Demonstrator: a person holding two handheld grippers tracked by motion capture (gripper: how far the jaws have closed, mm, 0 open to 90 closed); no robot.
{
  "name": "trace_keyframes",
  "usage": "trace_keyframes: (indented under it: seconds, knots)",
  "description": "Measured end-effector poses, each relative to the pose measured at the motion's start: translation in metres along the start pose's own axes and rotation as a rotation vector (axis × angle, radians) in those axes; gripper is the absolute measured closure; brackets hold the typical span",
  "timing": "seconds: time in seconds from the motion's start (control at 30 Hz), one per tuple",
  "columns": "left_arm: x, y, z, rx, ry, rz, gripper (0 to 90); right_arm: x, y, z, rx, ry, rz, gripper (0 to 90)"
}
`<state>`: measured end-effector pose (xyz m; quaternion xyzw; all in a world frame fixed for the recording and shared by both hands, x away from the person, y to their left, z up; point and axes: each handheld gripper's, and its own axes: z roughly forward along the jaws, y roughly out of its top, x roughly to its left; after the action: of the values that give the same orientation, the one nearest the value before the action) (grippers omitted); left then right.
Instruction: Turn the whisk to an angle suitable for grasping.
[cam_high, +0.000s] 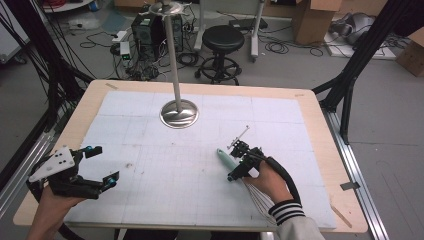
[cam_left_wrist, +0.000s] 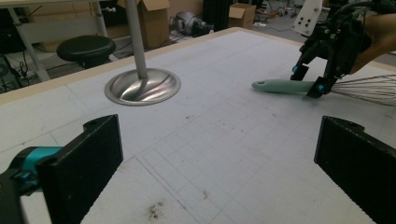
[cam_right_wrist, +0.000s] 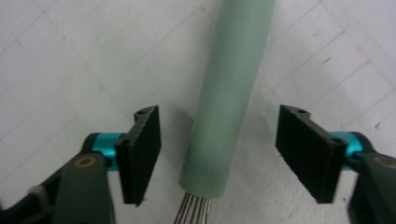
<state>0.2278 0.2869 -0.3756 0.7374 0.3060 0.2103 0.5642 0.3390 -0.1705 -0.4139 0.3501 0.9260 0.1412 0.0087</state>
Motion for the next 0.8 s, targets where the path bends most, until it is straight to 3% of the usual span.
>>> trace_keyframes:
  seconds: [0.3,0.5,0.67,0.8]
  knots:
    - [0.0011,0.0002,-0.0012,-0.002,0.002,-0.003,1.7,-0.0017,0.001,-0.0006,0.016,0.022,0.012,52.8]
    - [0.0009,0.0005,-0.0015,-0.005,0.002,-0.004,1.7,0.0002,0.0029,-0.0004,0.031,0.006,0.01,60.9]
    - [0.0011,0.0002,-0.0013,-0.002,0.002,-0.004,1.7,0.0022,0.0048,0.0002,0.046,-0.012,-0.002,62.2]
    - [0.0012,-0.0004,-0.0009,-0.001,0.003,-0.006,1.7,0.0021,0.0055,-0.0005,0.051,-0.009,0.035,67.5]
